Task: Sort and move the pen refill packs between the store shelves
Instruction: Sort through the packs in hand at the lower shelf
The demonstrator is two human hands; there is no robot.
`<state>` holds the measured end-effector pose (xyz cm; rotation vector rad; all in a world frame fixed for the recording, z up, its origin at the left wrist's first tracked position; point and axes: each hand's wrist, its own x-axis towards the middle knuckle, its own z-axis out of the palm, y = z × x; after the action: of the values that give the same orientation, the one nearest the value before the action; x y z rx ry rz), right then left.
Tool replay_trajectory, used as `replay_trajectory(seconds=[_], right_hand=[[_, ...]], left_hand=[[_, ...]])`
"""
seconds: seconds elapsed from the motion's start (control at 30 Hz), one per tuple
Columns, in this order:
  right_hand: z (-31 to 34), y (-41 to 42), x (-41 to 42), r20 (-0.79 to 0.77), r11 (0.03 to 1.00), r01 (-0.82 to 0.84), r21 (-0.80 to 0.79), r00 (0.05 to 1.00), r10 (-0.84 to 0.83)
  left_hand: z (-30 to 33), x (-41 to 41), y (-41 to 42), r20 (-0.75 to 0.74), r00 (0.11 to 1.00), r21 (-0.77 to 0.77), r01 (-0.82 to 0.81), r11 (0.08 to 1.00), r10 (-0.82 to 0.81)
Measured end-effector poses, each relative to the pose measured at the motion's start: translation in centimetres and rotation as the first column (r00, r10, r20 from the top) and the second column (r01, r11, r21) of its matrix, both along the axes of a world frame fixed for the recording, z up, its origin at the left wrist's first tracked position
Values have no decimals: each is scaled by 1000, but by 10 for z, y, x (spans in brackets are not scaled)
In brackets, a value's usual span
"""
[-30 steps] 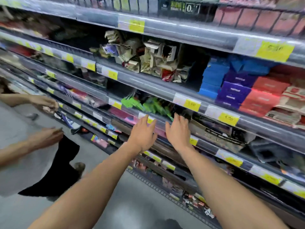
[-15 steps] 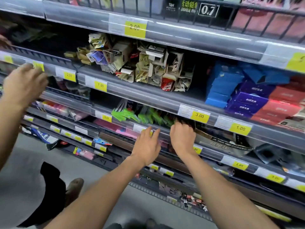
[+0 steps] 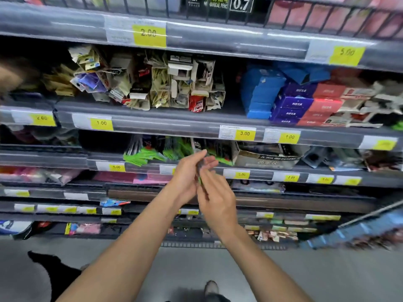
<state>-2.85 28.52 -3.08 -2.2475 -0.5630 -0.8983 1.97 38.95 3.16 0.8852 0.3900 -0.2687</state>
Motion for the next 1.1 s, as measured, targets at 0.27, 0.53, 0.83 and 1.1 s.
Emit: replay_trajectory(seconds=[0.27,0.53,0.83,1.1], right_hand=[[2,-50,55,-372,943,250,-220,872,-318],[4,-29,103,-508,820,212,-532,695,-509],[7,-16,104,-624,862,386,-328,597,-505],[18,-26,120,-552,852,266,-452,667,-501]], left_hand=[[-31,-16,32,-92,986,92,-131,987,140],[-46,-29,34,-81,995,137,-53,989,65],[-41,-29,30,-106,993,149,-44,988,60],[-38,-26,26,-109,993,136,-35,990,50]])
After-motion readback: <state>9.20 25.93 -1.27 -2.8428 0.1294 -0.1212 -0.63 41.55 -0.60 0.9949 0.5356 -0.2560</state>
